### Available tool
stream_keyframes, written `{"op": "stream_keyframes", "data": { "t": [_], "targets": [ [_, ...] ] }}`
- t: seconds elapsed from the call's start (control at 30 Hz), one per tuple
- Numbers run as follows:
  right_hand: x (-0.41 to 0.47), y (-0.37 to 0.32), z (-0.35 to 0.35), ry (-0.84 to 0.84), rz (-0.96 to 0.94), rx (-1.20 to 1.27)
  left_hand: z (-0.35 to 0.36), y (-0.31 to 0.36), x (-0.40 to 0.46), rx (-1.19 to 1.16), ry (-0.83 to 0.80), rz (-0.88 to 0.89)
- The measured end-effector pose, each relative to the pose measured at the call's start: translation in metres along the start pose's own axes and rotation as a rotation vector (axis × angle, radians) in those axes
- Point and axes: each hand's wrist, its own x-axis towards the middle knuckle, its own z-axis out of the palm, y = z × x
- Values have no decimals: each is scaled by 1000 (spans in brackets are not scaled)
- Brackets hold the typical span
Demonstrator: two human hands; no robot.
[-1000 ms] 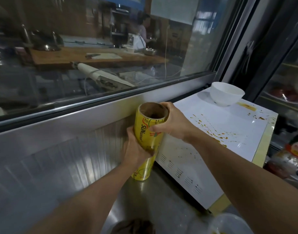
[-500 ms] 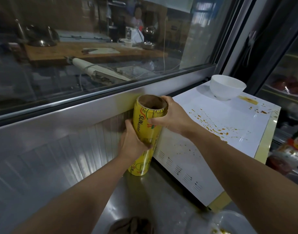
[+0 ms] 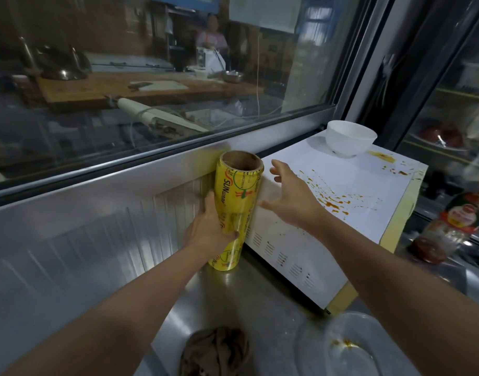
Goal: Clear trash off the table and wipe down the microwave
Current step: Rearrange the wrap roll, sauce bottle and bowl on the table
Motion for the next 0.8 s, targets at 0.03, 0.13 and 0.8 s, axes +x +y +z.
{"op": "stream_keyframes", "data": {
  "t": [0.03, 0.13, 0.8],
  "targets": [
    [-8, 1, -3, -5, -3, -8, -3, 1, -6, 2, -15, 11],
    [-38, 6, -12, -36, 12, -7, -13, 2, -30, -7, -50, 61],
    [-268, 22, -78, 57, 363, -74, 16, 32, -239, -54, -449, 220]
  ]
}}
